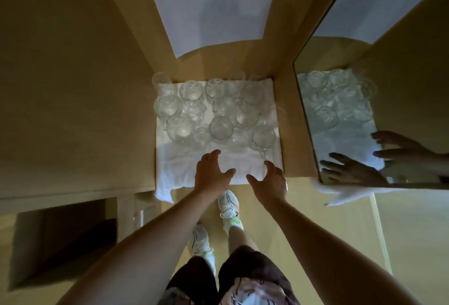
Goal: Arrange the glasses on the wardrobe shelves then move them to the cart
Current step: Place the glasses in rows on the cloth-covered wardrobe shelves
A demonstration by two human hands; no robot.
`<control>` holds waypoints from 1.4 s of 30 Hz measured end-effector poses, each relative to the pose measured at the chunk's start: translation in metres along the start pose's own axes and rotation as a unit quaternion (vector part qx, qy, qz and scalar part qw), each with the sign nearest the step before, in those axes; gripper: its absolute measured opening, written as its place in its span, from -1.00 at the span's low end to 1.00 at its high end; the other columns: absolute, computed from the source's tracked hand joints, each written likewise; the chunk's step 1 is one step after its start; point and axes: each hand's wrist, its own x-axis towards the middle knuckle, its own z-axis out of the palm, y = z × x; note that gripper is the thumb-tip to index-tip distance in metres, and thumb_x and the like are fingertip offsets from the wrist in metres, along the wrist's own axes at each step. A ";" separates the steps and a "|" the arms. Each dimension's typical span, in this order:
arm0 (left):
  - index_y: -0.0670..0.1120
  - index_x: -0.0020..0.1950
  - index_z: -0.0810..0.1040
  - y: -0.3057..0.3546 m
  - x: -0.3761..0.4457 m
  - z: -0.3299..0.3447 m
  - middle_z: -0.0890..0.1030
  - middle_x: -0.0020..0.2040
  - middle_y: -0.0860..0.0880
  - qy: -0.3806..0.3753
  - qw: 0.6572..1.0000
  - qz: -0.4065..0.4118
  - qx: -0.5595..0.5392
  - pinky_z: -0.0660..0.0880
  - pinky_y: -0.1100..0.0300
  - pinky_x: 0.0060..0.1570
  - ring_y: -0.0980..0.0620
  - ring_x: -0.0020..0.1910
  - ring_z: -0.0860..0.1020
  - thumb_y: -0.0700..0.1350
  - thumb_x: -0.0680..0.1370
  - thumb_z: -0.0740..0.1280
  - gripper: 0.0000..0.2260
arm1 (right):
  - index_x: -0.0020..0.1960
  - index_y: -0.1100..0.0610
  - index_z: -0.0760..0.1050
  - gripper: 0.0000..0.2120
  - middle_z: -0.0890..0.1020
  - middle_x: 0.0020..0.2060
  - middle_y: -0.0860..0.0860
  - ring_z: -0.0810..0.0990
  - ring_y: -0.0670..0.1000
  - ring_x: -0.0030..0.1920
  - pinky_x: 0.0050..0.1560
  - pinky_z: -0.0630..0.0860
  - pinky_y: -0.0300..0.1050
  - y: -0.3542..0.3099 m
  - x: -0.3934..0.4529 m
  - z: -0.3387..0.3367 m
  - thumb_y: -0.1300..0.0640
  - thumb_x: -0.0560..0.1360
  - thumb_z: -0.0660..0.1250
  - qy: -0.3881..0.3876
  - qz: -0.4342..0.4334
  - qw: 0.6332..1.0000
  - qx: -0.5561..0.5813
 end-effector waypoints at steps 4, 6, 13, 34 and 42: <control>-0.02 0.58 0.25 -0.010 0.050 0.035 0.33 0.54 -0.08 0.005 1.000 -0.006 -0.019 0.31 0.04 0.41 -0.07 0.52 0.29 0.12 0.51 0.48 -0.28 | 0.57 0.13 0.27 -0.24 0.44 0.44 0.16 0.46 0.17 0.39 0.35 0.44 0.06 0.014 0.049 0.026 -0.09 0.50 0.48 0.001 0.022 0.999 0.039; -0.01 0.60 0.23 -0.015 0.067 0.051 0.32 0.55 -0.07 -0.001 1.000 -0.011 -0.026 0.29 0.05 0.42 -0.06 0.53 0.28 0.14 0.49 0.49 -0.24 | 0.57 0.12 0.26 -0.24 0.43 0.44 0.17 0.45 0.19 0.40 0.34 0.46 0.09 0.021 0.068 0.037 -0.10 0.50 0.47 0.004 0.037 0.998 0.058; 0.02 0.62 0.18 -0.035 0.116 0.094 0.32 0.56 -0.05 0.044 0.998 0.004 -0.055 0.27 0.12 0.43 -0.03 0.53 0.30 0.14 0.46 0.54 -0.15 | 0.59 0.15 0.18 -0.17 0.45 0.40 0.24 0.49 0.24 0.34 0.22 0.47 0.03 0.041 0.128 0.072 -0.09 0.48 0.50 0.069 0.082 0.990 0.091; 0.16 0.56 0.26 -0.026 0.150 0.121 0.62 0.29 0.01 0.123 0.991 0.059 0.001 0.53 -0.01 0.22 0.00 0.26 0.58 0.29 0.39 0.52 -0.18 | -0.17 0.14 0.55 -0.61 0.58 -0.31 -0.02 0.58 0.07 -0.16 -0.15 0.37 -0.11 0.057 0.185 0.089 -0.19 0.49 0.46 0.046 0.119 0.982 0.137; 0.22 0.49 0.32 -0.022 0.125 0.100 0.65 0.21 0.06 0.114 0.993 0.029 0.000 0.55 -0.03 0.18 0.01 0.16 0.64 0.33 0.35 0.52 -0.22 | -0.36 0.10 0.39 -0.54 0.64 -0.32 0.15 0.57 0.16 -0.22 -0.03 0.57 0.10 0.051 0.146 0.071 -0.16 0.44 0.53 0.047 0.140 0.975 0.168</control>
